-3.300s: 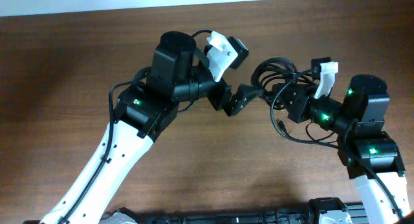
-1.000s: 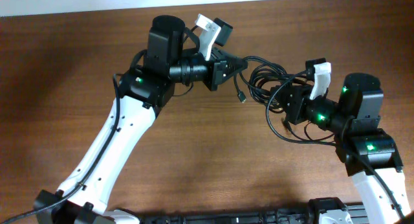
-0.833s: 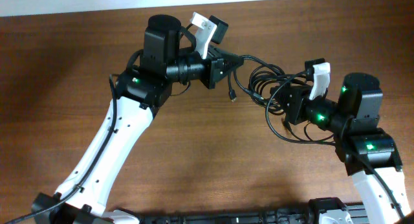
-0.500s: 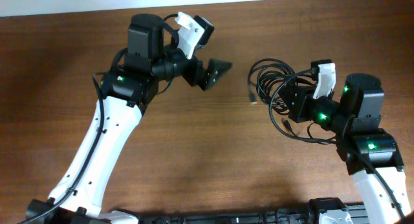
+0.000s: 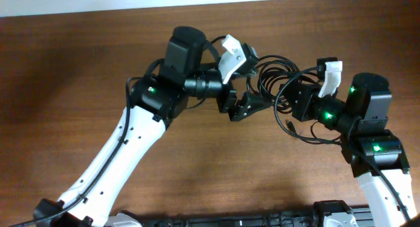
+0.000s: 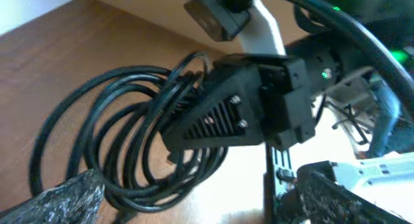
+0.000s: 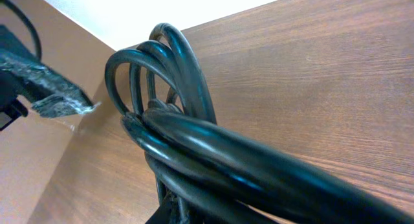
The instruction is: Untangle cables
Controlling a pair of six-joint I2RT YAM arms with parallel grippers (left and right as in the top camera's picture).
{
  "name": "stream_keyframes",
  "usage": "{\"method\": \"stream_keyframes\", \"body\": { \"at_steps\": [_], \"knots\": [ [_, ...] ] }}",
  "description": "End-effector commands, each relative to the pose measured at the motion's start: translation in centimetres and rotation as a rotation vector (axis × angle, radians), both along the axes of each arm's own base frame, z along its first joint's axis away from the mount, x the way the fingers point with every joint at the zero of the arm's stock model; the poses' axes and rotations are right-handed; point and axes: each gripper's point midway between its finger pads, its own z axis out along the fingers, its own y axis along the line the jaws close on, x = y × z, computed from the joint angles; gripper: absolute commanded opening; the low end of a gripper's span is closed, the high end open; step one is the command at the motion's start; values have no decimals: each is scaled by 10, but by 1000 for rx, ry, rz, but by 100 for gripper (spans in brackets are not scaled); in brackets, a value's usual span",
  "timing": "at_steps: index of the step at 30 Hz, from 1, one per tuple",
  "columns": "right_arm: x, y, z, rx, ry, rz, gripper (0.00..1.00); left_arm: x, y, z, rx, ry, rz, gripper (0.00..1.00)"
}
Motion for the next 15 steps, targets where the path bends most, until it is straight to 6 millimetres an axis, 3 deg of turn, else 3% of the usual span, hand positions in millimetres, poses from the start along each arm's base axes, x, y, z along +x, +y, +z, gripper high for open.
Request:
{"method": "stream_keyframes", "body": {
  "at_steps": [1,8,12,15],
  "knots": [
    [-1,4,10,30,-24,24,4,9,0,4,1,14,59,99],
    [-2,7,12,39,-34,41,4,20,-6,-20,34,60,63,99],
    [-4,10,15,51,-43,64,4,24,-8,-21,29,52,63,99],
    [-4,11,15,53,-42,68,4,25,-9,-20,23,45,63,78]
  ]
}}
